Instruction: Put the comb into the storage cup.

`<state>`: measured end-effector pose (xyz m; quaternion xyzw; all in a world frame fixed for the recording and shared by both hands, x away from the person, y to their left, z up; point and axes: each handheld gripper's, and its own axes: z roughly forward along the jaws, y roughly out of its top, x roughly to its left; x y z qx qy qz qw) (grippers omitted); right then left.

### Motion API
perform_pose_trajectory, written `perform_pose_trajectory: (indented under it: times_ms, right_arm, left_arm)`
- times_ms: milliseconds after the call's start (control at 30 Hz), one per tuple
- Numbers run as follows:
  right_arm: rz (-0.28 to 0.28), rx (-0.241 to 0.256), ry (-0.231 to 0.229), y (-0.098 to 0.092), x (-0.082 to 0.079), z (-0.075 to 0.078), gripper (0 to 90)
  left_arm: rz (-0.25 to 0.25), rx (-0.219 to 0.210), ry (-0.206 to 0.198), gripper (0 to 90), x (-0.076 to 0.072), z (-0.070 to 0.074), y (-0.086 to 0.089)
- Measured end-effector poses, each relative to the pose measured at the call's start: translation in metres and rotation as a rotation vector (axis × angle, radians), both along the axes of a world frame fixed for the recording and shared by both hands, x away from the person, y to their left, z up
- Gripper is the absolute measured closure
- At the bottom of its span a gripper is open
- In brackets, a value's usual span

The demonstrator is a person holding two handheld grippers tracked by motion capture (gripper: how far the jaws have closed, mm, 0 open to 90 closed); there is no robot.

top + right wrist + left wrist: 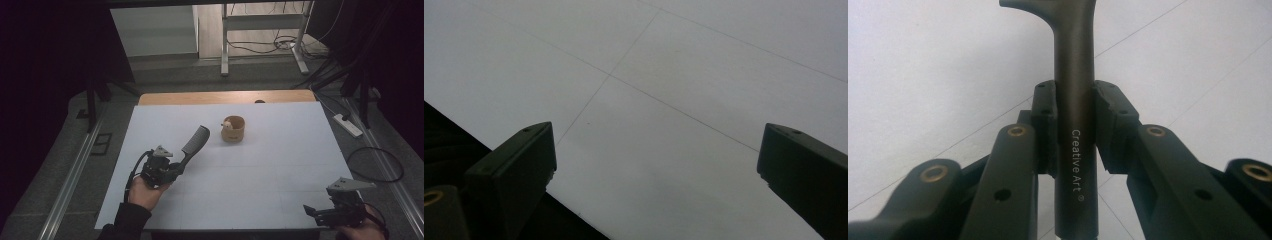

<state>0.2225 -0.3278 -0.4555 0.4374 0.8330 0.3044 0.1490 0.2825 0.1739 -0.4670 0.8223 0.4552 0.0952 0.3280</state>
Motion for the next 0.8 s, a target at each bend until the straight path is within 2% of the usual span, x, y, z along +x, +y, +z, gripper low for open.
perform_pose_trajectory:
  times_ms: [300,433,567,800]
  right_arm:
    - [0.005,0.006,-0.004,0.000,0.000,0.000,1.9]
    - [0.008,0.009,-0.005,0.000,0.000,0.001,1.7]
    - [0.009,0.011,-0.005,0.000,-0.001,0.001,1.5]
    - [0.015,0.012,-0.009,0.000,-0.001,0.001,1.2]
  left_arm:
    - [0.004,-0.013,-0.044,72.3,-0.009,0.006,0.002]
    - [0.003,-0.032,-0.067,72.3,-0.013,0.008,0.001]
    - [-0.017,-0.026,-0.103,72.3,-0.018,0.010,0.000]
    - [-0.025,-0.045,-0.122,72.3,-0.025,0.013,-0.003]
